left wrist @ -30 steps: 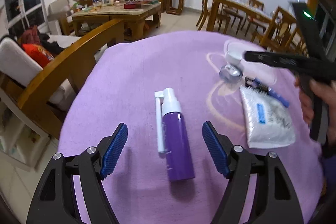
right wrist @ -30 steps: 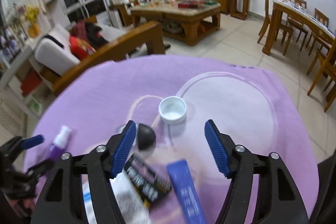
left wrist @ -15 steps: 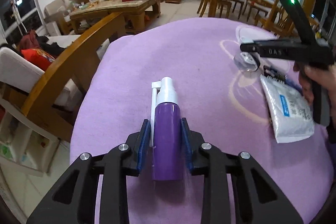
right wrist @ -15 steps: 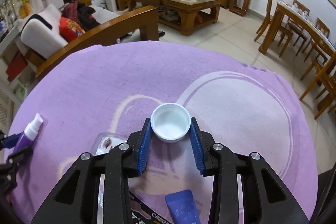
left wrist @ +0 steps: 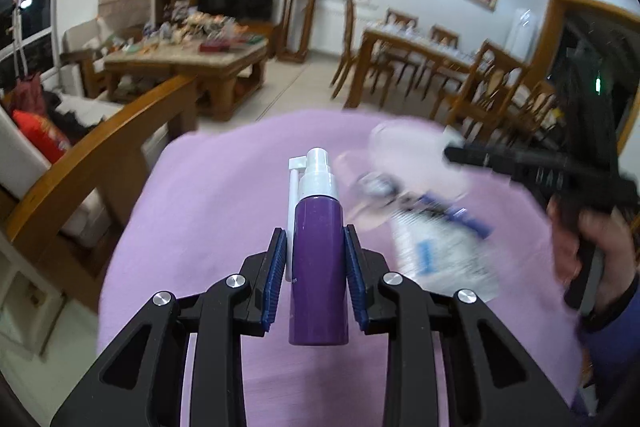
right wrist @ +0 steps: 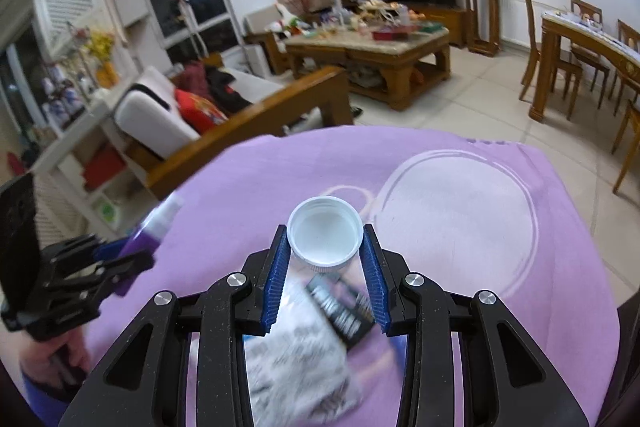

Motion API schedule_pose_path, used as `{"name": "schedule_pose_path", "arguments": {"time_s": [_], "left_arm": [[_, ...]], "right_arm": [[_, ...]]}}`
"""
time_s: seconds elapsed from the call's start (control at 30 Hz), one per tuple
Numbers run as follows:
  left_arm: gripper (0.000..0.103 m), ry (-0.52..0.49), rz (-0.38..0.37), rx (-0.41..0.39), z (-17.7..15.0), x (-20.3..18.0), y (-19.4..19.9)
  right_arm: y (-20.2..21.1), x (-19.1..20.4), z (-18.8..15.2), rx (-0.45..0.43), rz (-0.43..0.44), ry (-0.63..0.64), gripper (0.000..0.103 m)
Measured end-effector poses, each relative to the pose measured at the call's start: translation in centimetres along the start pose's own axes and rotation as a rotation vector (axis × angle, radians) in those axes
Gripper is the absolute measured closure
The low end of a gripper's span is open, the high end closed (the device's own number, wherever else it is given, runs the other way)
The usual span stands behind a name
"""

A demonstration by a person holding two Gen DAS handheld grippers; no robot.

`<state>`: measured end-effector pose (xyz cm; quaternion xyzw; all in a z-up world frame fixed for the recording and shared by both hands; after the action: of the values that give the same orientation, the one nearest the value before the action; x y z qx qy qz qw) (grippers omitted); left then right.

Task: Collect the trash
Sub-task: 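Grasp the purple spray bottle with left tool while right tool grasps white cup, then carry spray bottle and white cup over the black bin and open both tools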

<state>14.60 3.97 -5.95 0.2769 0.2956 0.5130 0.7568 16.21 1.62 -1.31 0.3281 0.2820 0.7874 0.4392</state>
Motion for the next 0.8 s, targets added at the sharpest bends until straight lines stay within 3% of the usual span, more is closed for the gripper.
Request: {"name": "schedule_pose_path", "arguments": {"time_s": [0.2,0.37,0.47,0.53,0.8], "left_arm": [[0.074,-0.032,-0.123,-0.113,2.7,-6.5,2.2],[0.074,-0.080,-0.193,-0.143,3.9,-13.2,1.8],[0.074,-0.115,-0.235,-0.136,4.0,-17.3,0.9],[0.074,-0.147,-0.258,-0.124,4.0,-20.4,0.0],[0.074,-0.253,-0.377,-0.056,3.2,-31.4,-3.8]], "right_arm": [[5.4,-1.0,-2.1,-0.075,0.039,-0.041,0.067],[13.1,-6.7,-4.9,-0.186,0.011,-0.139,0.067],[15.2,-8.8,-6.1,-0.215,-0.007,-0.174,0.067],[18.7,-13.0,-8.3,-0.258,-0.038,-0.238,0.067],[24.8,-21.5,-13.1,-0.324,-0.102,-0.367,0.067]]}}
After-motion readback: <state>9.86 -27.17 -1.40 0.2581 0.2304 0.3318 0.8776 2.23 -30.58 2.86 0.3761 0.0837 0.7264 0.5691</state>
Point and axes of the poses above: each gripper's, at about its wrist camera, not at the fingertips, and y roughly against the way its jaws point, x to its left, z to its top, the point moved 9 cm from there along -y, roughly the way its jaws point, and after that the axes turned 8 degrees about x, right-handed, at the moved point
